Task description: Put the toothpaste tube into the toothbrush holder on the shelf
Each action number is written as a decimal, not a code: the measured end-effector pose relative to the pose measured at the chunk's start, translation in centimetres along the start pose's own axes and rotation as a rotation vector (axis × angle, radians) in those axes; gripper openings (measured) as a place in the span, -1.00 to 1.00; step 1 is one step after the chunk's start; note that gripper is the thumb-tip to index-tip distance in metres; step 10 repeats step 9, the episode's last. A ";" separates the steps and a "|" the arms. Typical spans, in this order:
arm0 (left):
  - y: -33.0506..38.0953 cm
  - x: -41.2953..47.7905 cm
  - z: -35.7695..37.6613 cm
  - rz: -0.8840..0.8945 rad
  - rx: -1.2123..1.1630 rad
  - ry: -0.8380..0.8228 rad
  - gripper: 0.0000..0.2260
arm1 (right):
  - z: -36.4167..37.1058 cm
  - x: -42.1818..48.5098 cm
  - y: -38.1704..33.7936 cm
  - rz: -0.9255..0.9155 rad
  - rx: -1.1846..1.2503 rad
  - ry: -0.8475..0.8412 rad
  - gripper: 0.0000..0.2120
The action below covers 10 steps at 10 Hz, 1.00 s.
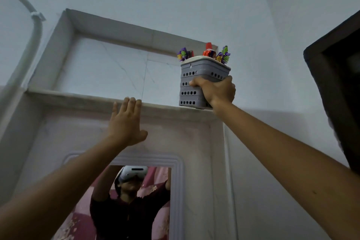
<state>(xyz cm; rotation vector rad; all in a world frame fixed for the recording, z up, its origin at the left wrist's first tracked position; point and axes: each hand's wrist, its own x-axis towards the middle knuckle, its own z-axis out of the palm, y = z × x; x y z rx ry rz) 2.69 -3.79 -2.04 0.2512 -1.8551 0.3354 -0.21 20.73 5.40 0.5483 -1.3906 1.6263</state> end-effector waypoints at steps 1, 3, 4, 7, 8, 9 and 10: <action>0.3 0.0 0.6 -0.002 -0.015 0.058 -0.11 | 1.8 2.0 0.6 0.000 -0.097 0.034 0.07; 0.0 0.2 1.0 0.024 -0.002 0.078 -0.12 | 5.1 4.9 3.0 0.024 -0.253 0.080 0.23; -0.1 0.1 1.0 0.023 0.003 0.071 -0.11 | 6.5 5.3 4.2 0.088 -0.320 0.094 0.22; -0.7 0.0 1.5 0.051 0.019 0.087 -0.14 | 7.7 5.0 7.1 -0.091 -0.408 0.111 0.15; -0.5 0.1 0.4 0.065 0.019 0.093 -0.21 | 6.7 3.4 7.2 -0.222 -0.466 0.119 0.01; -0.6 -0.1 -1.2 0.027 -0.043 0.082 -0.30 | 5.8 1.5 7.1 -0.456 -0.453 0.096 -0.17; -0.6 -0.1 -1.2 0.027 -0.043 0.082 -0.30 | 5.8 1.5 7.1 -0.456 -0.453 0.096 -0.17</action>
